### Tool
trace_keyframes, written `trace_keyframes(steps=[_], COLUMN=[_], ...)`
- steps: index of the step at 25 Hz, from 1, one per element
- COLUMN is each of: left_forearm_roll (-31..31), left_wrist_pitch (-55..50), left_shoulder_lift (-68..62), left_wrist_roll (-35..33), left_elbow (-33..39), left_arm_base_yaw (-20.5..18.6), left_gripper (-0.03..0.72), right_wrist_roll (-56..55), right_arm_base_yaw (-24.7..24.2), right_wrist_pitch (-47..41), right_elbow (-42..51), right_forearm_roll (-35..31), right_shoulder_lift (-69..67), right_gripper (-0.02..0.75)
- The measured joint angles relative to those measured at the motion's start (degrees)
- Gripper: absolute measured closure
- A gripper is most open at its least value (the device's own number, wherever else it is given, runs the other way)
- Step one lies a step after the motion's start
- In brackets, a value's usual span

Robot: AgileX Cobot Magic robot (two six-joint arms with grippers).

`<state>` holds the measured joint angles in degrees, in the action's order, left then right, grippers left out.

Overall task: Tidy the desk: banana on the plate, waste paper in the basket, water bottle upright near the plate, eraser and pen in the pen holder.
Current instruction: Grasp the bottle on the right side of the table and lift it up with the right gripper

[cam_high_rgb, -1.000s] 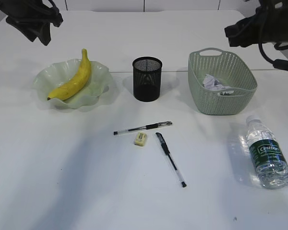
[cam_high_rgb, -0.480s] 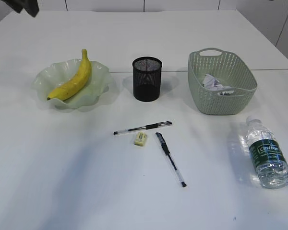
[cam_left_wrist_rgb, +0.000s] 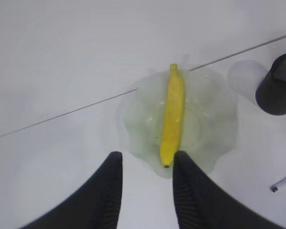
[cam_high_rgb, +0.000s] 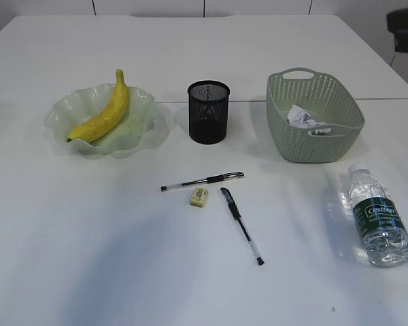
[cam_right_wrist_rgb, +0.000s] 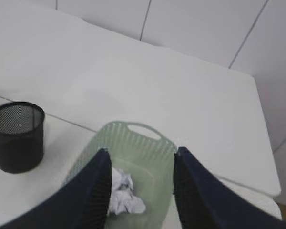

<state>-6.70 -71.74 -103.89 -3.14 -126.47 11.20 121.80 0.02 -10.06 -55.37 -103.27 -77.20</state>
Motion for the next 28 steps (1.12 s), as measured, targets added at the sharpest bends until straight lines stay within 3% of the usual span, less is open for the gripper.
trace_keyframes(steps=[5,28], left_forearm_roll=[-1.2,-1.4], left_wrist_pitch=[-0.1,-0.7], left_shoulder_lift=[4.1,10.6], left_wrist_roll=[0.0,0.0], left_elbow=[-0.1,-0.2], left_arm_base_yaw=[0.0,0.0], left_gripper=[0.445,0.445], right_wrist_roll=[0.0,-14.6], right_arm_base_yaw=[0.0,0.0], right_wrist_pitch=[7.1,13.1], right_elbow=[4.3,13.8], right_forearm_roll=[-0.4,-1.9], right_shoulder_lift=[3.6,8.4], right_gripper=[0.41,0.409])
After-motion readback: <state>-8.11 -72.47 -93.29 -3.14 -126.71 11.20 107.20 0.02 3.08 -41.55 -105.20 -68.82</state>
